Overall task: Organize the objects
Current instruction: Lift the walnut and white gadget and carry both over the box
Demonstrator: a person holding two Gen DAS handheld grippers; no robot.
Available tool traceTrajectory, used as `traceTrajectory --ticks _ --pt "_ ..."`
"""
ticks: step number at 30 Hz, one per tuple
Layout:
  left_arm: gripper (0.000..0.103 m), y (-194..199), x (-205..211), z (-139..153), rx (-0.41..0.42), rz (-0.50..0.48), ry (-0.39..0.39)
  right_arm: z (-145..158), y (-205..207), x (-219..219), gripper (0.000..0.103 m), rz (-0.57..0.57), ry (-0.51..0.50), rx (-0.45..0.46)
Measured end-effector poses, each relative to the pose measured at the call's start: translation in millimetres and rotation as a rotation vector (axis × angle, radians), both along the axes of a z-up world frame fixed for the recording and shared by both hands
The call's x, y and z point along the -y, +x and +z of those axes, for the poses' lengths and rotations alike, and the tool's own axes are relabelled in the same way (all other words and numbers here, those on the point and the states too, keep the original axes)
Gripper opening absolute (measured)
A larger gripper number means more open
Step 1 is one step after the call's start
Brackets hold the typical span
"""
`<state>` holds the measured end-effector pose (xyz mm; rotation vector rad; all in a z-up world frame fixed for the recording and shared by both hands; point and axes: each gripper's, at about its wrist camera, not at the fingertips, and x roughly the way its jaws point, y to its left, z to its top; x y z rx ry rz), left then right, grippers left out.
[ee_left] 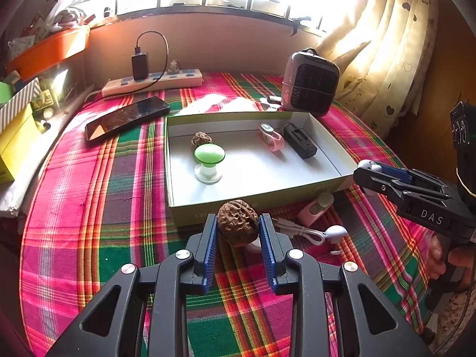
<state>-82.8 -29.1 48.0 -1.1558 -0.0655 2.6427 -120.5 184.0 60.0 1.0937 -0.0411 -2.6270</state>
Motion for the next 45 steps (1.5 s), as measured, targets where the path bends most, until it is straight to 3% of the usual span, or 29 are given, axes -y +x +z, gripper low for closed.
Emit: traceTrajectory --ticks 17,45 --pt "0.026 -31 2 0 -0.004 0.016 0.005 6 -54 37 0.047 0.073 0.019 -0.001" --pt "0.026 -68 4 -23 0.052 0.035 0.016 -20 -119 89 0.047 0.16 0.067 0.084"
